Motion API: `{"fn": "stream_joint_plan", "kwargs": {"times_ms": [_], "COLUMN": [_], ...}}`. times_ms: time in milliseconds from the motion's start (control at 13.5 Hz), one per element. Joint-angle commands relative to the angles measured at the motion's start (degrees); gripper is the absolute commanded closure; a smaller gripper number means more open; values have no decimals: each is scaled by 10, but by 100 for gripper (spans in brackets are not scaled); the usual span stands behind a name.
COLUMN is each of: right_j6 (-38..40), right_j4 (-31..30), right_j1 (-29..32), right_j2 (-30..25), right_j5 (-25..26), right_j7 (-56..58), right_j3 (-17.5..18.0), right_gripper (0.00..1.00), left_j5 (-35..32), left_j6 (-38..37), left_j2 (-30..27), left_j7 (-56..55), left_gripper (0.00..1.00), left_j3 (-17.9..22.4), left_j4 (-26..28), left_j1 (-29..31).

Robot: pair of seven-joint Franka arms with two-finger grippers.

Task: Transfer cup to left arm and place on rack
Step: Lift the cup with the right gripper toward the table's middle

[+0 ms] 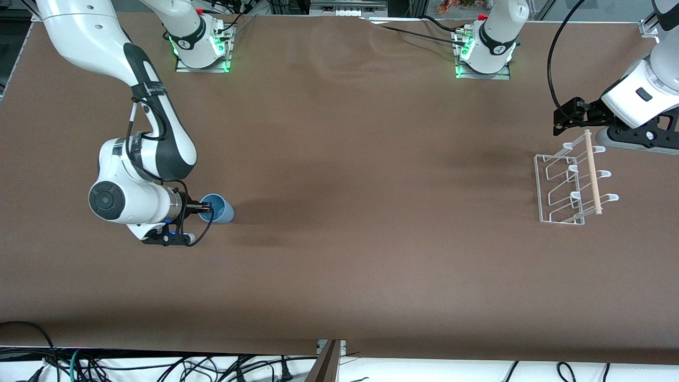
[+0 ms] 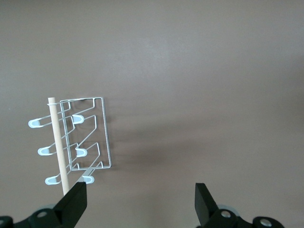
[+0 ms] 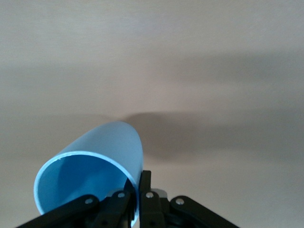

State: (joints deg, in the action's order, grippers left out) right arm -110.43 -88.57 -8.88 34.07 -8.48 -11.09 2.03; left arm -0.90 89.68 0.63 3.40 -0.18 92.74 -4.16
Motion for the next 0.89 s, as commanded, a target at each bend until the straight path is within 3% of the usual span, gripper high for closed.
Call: {"fn": "stream_joint_plan", "kwargs": {"times_ms": [0,296,517,813], "right_j6": [63,86,80,75], "right_j4": [60,81,85,148], "right_j1": [-6,-43,-87,-135], "right_j2": [1,1,-6,-1], "right_j5": [-64,-189,-231,-292], "right_j7": [-51,-176,-257,-391], "right_j3": [3,3,3,7], "right_gripper": [100,100,100,100], "left_j5": [5,4,4,4], "left_j6": [-7,-7,-7,-7], "left_j2": [-9,-9,-9,-8], "left_j7": [-7,-8,-8,-8], "left_gripper": [0,0,0,0], "left_j3": [0,0,-1,-1], "left_j4": [2,2,2,2], "left_j1": [-4,-4,-4,-4]}}
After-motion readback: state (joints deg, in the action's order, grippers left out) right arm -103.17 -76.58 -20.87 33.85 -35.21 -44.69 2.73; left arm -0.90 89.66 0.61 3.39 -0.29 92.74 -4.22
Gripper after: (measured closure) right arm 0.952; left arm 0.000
